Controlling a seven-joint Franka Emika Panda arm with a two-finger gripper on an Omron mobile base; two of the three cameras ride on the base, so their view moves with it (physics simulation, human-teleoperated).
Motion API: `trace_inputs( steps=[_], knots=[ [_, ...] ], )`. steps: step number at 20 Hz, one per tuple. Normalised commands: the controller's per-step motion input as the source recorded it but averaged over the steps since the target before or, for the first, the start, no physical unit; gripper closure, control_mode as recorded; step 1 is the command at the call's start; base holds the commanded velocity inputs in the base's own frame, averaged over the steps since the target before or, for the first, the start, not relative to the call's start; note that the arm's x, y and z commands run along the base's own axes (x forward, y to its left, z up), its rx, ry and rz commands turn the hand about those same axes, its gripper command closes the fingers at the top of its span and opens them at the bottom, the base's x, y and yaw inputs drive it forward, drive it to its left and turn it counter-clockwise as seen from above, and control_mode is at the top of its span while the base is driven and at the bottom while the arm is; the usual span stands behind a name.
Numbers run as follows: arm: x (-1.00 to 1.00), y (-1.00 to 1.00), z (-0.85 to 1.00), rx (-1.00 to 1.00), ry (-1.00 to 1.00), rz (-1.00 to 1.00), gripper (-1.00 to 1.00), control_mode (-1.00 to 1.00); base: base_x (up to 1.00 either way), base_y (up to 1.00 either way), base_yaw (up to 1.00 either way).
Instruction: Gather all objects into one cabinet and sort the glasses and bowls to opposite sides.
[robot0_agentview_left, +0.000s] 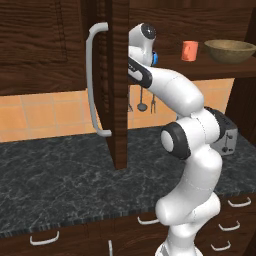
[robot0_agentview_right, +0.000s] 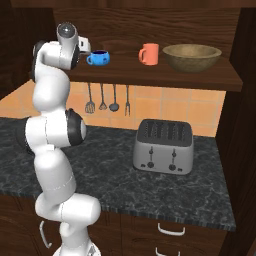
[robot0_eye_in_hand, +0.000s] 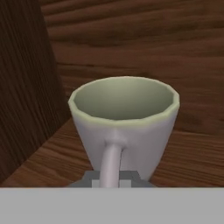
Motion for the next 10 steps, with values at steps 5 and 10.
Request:
trace_inputs(
  steps=[5,10],
  knots=[
    [0.00,0.00,-0.34,0.00,0.00,0.00,-1.00,-1.00,0.00,0.00,0.00],
    [-0.04,0.00,0.00,0.00,0.00,0.00,-1.00,-1.00,0.00,0.00,0.00]
  ],
)
